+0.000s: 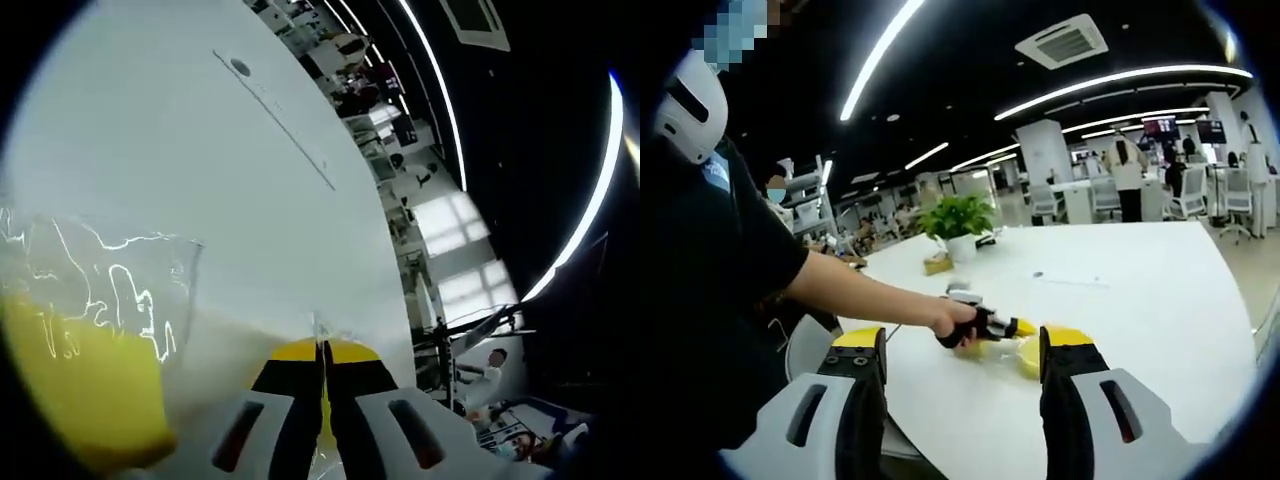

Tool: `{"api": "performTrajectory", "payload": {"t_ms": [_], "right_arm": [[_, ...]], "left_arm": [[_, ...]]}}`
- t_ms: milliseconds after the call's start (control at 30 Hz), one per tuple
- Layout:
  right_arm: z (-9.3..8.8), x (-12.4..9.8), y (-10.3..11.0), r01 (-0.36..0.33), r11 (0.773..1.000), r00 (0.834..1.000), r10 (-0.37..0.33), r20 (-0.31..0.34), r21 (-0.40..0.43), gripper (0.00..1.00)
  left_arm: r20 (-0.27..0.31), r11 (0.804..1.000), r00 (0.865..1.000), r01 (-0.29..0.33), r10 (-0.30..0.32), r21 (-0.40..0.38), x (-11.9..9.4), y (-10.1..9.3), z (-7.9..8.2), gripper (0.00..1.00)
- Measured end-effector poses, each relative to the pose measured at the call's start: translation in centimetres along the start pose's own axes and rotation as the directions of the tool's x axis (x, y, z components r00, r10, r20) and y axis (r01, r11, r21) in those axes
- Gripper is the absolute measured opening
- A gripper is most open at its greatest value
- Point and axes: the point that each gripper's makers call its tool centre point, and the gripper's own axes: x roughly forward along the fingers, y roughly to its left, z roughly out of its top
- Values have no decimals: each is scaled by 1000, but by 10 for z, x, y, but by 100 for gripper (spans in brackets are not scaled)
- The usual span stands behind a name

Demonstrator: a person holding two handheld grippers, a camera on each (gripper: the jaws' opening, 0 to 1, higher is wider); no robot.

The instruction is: Compare the silicone blocks by pressing each to a similar depth, holding the contact briefly, and releasing to observe deformation and rebound differences across the visible hardness samples.

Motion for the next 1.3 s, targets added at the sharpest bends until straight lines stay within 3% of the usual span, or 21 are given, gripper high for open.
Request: {"api": "performTrajectory", "payload": {"t_ms": [200,400,567,700,867,933,1067,1167,1233,1267,1300], "right_arm": [[-3,-5,3,16,999,1000,-17,-17,-28,57],[-3,-10,8,20,999,1000,-21,-16,-27,57],[-7,-12,9,27,999,999,-28,-30,-40,57],[-10,-15,13,29,998,999,-31,-41,-56,57],[-11,-16,17,25,998,999,-28,-42,-65,57],[-13,-15,17,26,997,998,-30,-50,-75,57],[-16,-12,20,17,995,998,-23,-62,-94,56],[-18,-6,23,2,994,997,-10,-72,-110,55],[-17,-2,24,-6,993,998,-3,-70,-119,55],[-18,0,24,-10,992,998,1,-70,-127,55],[-19,5,24,-15,990,997,5,-74,-139,55]], "left_arm": [[-30,999,1000,-6,7,51,-2,0,1,4],[-14,993,1000,-16,18,119,-9,-9,3,20],[-23,987,1000,-5,9,163,-14,-14,5,27],[-22,970,999,-18,24,243,-20,-16,8,30],[-17,949,1000,5,0,314,-27,-30,10,38],[-22,928,999,41,-36,371,-31,-41,12,33],[-32,893,998,69,-61,444,-43,-57,12,38],[-38,831,998,70,-58,551,-58,-62,11,42],[-41,797,997,81,-71,599,-68,-68,10,51],[-22,747,996,81,-88,660,-76,-74,14,56],[-18,716,996,72,-83,694,-82,-76,15,60]]}}
